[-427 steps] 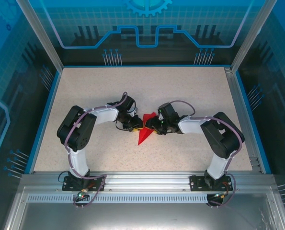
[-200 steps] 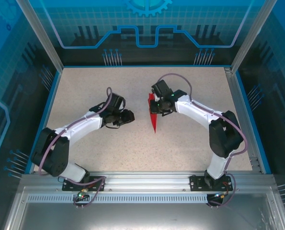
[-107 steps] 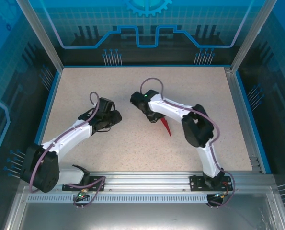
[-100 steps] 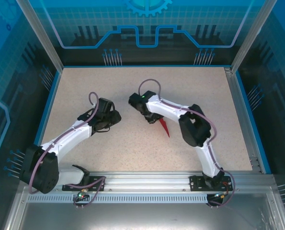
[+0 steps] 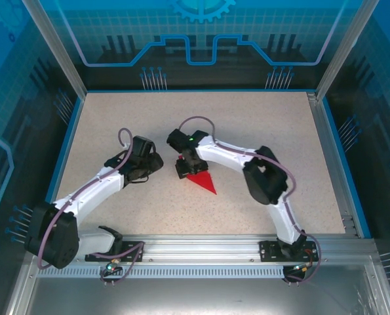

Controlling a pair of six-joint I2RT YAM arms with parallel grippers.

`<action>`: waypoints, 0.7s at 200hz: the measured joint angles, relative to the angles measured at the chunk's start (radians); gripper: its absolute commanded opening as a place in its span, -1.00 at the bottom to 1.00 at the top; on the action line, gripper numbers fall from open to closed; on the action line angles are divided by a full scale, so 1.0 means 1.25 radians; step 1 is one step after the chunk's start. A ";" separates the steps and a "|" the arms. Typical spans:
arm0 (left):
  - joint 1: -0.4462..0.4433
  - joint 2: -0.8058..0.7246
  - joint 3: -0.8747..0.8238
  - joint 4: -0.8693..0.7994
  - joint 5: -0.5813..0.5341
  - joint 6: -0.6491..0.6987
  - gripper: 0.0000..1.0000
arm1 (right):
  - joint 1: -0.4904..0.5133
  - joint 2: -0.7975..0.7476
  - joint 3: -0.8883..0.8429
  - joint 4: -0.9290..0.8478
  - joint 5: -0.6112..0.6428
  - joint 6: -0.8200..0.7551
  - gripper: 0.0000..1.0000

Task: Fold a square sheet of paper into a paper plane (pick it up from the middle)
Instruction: Turn over the paper at the center of the table, then fold the wing for the fifth time at the center of the table.

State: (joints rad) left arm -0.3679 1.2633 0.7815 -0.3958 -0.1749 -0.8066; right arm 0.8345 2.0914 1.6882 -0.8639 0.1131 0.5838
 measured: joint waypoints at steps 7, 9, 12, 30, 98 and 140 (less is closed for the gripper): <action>0.001 0.005 0.000 0.000 0.007 0.000 0.01 | -0.012 -0.049 -0.047 0.039 -0.032 0.000 0.49; 0.001 0.006 0.000 0.000 0.008 0.000 0.01 | -0.016 -0.065 -0.062 0.052 -0.041 -0.001 0.49; 0.001 0.009 0.000 0.000 0.010 0.000 0.01 | -0.022 -0.088 -0.083 0.070 -0.057 -0.003 0.48; 0.001 0.029 0.000 0.004 0.034 0.003 0.02 | -0.074 -0.222 -0.203 0.176 -0.133 0.003 0.30; -0.009 0.167 0.050 0.054 0.186 0.021 0.01 | -0.259 -0.297 -0.474 0.446 -0.441 0.017 -0.77; -0.033 0.226 0.075 0.079 0.238 0.016 0.00 | -0.259 -0.229 -0.475 0.491 -0.527 -0.002 -0.79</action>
State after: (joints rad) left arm -0.4091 1.5459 0.8749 -0.2974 0.1223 -0.7872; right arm 0.5102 1.8057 1.0939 -0.2497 -0.5453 0.5812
